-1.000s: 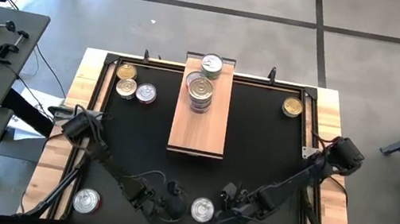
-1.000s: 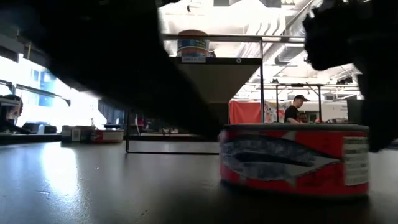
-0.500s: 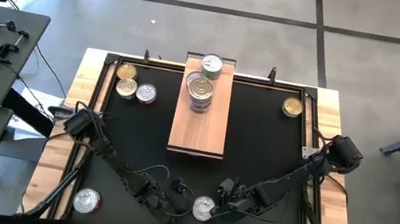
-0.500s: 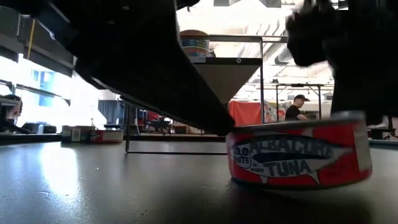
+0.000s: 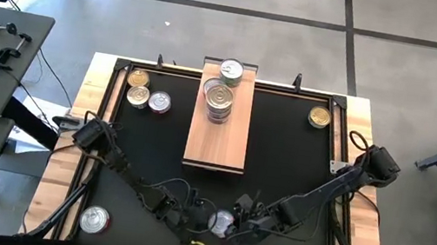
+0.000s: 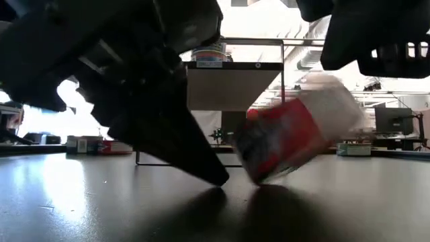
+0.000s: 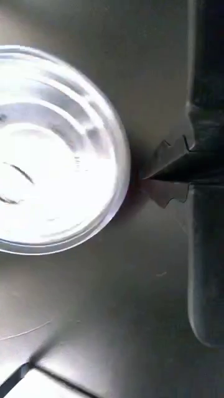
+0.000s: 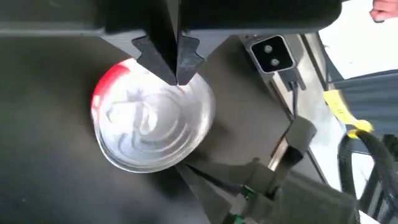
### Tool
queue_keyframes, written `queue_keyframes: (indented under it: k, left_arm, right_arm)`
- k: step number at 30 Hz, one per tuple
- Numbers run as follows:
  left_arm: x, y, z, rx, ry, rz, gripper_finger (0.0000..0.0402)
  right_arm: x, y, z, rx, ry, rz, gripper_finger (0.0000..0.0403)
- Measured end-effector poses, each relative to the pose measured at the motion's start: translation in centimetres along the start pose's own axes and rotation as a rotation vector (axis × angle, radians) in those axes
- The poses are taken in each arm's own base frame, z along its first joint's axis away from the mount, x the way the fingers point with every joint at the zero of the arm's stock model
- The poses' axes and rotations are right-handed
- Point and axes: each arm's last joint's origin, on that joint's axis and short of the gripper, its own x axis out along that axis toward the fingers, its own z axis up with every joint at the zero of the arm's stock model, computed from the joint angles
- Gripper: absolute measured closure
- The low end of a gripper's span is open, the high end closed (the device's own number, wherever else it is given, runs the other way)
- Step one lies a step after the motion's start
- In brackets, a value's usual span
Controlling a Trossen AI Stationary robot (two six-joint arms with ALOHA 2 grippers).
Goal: Stack canned seafood by type on shelf
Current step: Stack the red tuna can on top of the red tuna can on the shelf
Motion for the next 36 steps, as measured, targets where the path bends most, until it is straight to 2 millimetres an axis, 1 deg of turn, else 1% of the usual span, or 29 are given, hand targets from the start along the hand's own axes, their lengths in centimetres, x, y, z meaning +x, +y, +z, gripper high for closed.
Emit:
queue_keyframes:
  k: [8, 10, 12, 15, 17, 21, 24, 30, 36]
  left_arm:
    - [0.6, 1.2, 0.6, -0.026, 0.008, 0.002, 0.0402]
    - [0.3, 1.2, 0.6, -0.025, 0.027, -0.018, 0.0401]
    - [-0.4, 0.6, 0.7, -0.003, 0.024, -0.032, 0.0402]
    - [-1.4, -0.5, 0.6, 0.028, -0.002, -0.045, 0.0401]
    - [-1.7, -1.2, 0.4, 0.033, -0.021, -0.065, 0.0401]
    - [-1.0, -2.0, -0.7, -0.001, -0.008, -0.068, 0.0401]
    - [-0.9, -1.8, -0.4, -0.024, -0.032, -0.059, 0.0401]
    - [-0.4, -0.9, 0.6, -0.006, -0.067, -0.063, 0.0401]
    - [0.3, 0.2, 1.2, -0.008, -0.06, -0.076, 0.0402]
  right_arm:
    - [0.0, -0.1, 0.1, -0.045, -0.021, -0.008, 0.0403]
    - [0.0, -0.4, -0.1, -0.055, 0.002, -0.044, 0.0403]
    - [-0.1, -1.1, -0.7, -0.077, 0.036, -0.103, 0.0403]
    - [0.2, -2.6, -1.2, -0.065, 0.08, -0.188, 0.0403]
    - [0.6, -3.5, -1.3, -0.049, 0.088, -0.198, 0.0403]
    - [1.8, -5.0, -1.4, 0.01, 0.086, -0.147, 0.0403]
    - [2.3, -5.6, -1.5, 0.042, 0.063, -0.118, 0.0403]
    - [2.8, -6.6, -1.5, 0.034, 0.073, -0.149, 0.0403]
    - [3.2, -6.2, -0.8, 0.059, 0.047, -0.099, 0.0403]
